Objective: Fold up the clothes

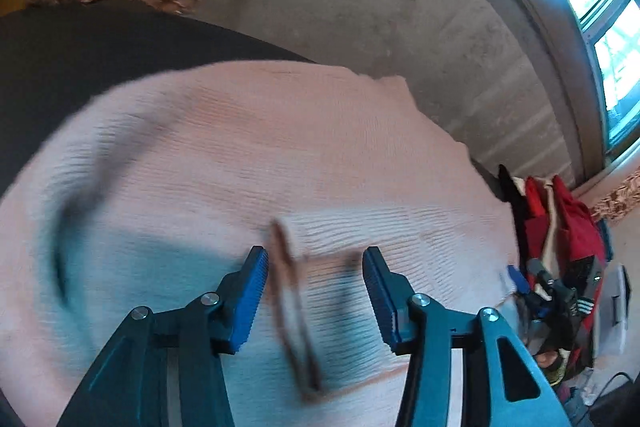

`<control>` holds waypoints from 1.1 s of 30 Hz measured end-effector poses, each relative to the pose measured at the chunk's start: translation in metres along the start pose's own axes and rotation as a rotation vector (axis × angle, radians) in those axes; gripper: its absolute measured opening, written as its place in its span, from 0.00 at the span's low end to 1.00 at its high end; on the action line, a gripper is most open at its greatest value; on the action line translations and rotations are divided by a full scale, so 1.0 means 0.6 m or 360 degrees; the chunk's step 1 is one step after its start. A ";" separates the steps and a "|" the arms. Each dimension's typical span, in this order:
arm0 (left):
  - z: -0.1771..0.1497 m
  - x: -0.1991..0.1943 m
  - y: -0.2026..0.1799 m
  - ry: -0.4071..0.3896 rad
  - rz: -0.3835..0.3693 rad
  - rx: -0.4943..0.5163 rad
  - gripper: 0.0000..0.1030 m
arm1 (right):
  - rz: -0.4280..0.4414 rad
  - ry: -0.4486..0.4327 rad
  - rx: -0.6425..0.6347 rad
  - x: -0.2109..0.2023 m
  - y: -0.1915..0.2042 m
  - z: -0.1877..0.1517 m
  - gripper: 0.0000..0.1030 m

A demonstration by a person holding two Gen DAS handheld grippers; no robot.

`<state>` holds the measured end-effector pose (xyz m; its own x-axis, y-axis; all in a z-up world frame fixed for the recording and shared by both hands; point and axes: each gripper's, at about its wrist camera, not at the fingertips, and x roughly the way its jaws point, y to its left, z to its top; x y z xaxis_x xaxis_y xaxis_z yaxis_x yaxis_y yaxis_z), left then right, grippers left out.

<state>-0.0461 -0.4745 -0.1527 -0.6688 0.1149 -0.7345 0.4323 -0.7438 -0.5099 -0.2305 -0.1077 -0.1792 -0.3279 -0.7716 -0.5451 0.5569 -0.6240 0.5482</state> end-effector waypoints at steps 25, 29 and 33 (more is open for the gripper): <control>0.076 -0.003 -0.025 -0.0160 0.0144 0.0046 0.05 | -0.0661 0.0190 -0.0471 0.115 0.009 0.099 0.84; 0.069 0.018 0.012 -0.0135 0.0081 -0.0121 0.12 | -0.0741 0.0116 -0.0371 0.104 -0.009 0.098 0.84; 0.059 0.029 0.036 -0.0116 -0.0041 -0.0233 0.28 | -0.0737 0.0126 -0.0381 0.111 -0.009 0.095 0.91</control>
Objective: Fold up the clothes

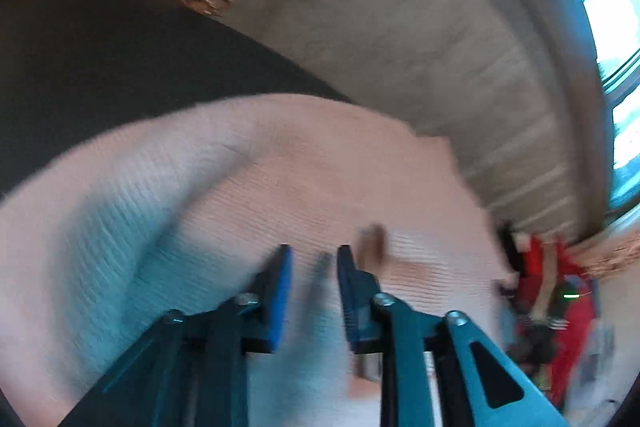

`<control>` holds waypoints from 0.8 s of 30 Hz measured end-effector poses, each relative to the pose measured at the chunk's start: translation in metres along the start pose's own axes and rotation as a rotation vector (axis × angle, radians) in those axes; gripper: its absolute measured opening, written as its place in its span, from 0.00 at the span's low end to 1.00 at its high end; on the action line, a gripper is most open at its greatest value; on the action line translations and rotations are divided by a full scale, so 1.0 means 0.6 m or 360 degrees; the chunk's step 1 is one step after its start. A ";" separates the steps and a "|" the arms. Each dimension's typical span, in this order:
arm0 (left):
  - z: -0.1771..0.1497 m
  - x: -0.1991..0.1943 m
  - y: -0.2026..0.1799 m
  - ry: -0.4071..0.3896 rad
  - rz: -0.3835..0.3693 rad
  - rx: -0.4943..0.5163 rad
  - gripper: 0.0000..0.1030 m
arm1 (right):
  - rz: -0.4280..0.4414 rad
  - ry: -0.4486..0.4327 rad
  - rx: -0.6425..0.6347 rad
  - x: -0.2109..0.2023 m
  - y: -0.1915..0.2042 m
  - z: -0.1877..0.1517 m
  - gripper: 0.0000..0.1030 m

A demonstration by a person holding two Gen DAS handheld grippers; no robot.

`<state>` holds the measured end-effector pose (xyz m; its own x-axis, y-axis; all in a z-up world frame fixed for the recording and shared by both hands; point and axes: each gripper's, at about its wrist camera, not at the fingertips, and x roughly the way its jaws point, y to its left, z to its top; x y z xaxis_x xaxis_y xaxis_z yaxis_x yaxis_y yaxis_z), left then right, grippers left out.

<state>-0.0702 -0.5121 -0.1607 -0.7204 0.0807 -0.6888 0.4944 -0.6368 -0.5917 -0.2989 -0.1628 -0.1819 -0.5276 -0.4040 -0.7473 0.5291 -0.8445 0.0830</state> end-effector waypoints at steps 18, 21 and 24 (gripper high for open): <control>0.025 0.073 -0.103 0.0107 0.0002 0.0448 0.06 | 0.0202 -0.0045 0.0060 -0.015 -0.018 -0.013 1.00; 0.037 0.054 -0.110 0.0011 0.0013 0.0451 0.05 | 0.0272 -0.0081 0.0124 -0.025 -0.033 -0.013 1.00; 0.057 0.020 -0.125 -0.0123 -0.0037 0.0471 0.05 | 0.0222 -0.0185 0.0116 -0.052 -0.030 -0.012 0.98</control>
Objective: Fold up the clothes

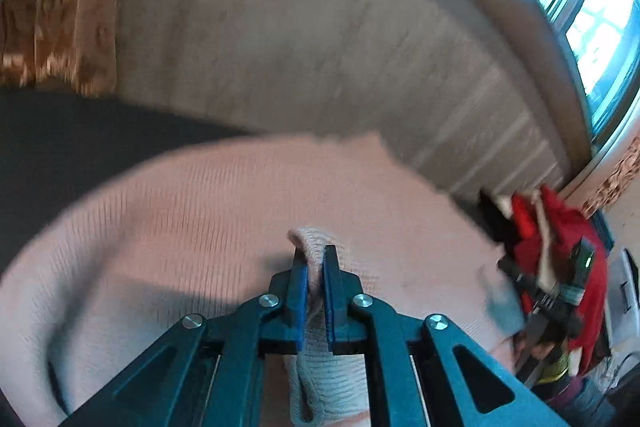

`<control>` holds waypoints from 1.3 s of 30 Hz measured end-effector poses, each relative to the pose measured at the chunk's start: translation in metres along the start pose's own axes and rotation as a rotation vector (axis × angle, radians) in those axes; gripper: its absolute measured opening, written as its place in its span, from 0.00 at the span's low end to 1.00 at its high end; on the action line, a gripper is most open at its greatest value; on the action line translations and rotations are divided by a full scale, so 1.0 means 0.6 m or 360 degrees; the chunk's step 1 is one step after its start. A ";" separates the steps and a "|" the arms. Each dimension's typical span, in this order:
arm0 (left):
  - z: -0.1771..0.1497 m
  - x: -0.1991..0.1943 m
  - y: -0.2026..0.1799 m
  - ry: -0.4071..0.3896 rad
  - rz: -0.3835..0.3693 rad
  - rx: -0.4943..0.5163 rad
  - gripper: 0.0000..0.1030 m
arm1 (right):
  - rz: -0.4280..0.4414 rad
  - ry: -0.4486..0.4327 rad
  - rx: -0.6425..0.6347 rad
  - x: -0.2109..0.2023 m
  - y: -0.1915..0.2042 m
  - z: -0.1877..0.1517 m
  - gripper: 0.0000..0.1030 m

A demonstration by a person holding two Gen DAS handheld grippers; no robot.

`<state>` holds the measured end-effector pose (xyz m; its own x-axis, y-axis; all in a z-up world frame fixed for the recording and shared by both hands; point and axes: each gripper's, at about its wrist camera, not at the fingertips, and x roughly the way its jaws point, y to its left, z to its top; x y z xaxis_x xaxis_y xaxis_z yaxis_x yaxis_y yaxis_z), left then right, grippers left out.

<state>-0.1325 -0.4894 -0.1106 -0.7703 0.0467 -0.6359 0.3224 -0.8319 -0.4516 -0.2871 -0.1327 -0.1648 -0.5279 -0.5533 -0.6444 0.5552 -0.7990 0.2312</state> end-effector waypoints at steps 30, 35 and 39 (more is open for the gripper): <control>-0.103 -0.014 0.099 -0.0071 0.0228 -0.0280 0.15 | -0.0138 0.0258 -0.0256 0.015 0.040 -0.037 1.00; -0.088 -0.029 0.097 0.0001 0.0259 -0.0282 0.26 | -0.0087 0.0243 -0.0230 0.010 0.036 -0.039 1.00; -0.034 -0.045 0.075 -0.0059 0.0213 -0.0209 0.38 | -0.0024 0.0257 -0.0256 0.011 0.033 -0.021 1.00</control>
<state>-0.0863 -0.5170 -0.1266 -0.7344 -0.0820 -0.6737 0.4908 -0.7498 -0.4438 -0.2711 -0.1491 -0.1735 -0.4346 -0.4862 -0.7581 0.6501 -0.7519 0.1095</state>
